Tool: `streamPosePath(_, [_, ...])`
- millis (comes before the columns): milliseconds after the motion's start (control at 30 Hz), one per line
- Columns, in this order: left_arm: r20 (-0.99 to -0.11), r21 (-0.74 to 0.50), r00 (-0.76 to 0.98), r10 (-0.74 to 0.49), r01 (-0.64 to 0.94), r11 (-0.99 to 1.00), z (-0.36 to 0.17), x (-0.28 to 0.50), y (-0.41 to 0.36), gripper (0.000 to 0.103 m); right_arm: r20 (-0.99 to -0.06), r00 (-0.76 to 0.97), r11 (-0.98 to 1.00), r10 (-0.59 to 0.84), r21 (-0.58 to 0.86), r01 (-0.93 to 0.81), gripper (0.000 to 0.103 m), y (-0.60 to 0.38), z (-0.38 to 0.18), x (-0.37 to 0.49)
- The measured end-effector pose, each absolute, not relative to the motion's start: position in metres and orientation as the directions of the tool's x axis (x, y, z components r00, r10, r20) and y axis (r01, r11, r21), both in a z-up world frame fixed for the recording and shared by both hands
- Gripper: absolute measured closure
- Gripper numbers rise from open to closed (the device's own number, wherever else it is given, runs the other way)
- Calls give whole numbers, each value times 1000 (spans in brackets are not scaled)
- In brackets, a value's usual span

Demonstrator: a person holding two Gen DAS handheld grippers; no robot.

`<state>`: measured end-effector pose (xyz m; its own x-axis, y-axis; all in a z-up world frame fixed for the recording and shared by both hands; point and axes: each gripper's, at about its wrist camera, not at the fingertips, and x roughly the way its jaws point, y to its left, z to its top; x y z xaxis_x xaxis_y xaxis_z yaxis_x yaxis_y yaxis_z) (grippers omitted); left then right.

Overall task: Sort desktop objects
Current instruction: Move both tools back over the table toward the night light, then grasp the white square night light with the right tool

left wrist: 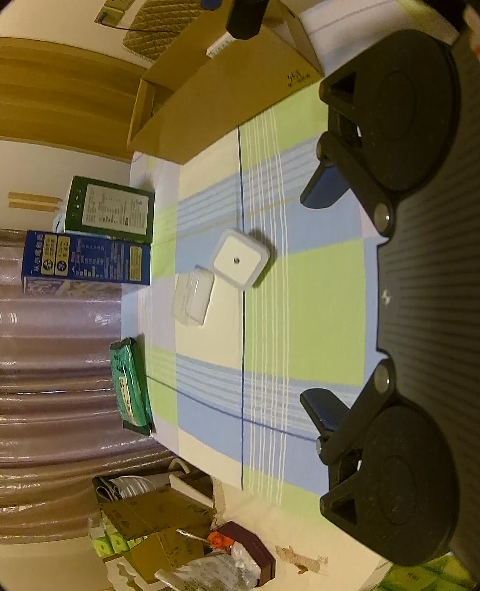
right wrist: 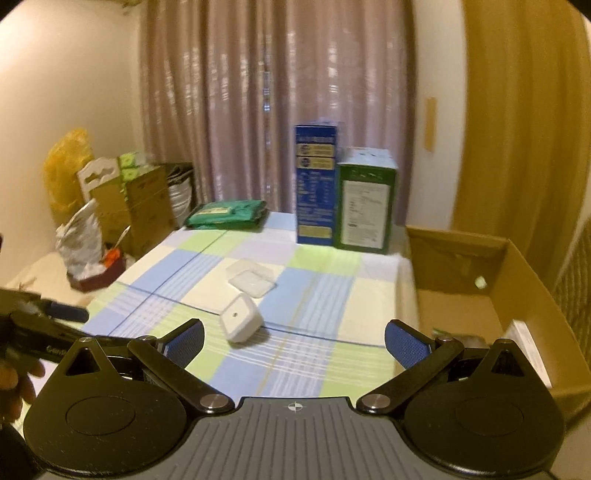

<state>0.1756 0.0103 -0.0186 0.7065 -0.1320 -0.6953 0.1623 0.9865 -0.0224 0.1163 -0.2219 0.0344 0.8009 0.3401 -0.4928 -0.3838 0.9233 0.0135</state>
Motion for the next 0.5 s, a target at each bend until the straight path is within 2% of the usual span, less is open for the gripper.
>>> streamPosePath(300, [-707, -4, 698, -111, 153, 988, -33, 202, 35, 1, -514, 765, 870, 388, -70, -488, 2, -177, 11, 141])
streamPosePath(500, [-716, -11, 683, -146, 197, 980, -46, 225, 50, 1, -549, 742, 847, 385, -110, -520, 2, -154, -13, 172])
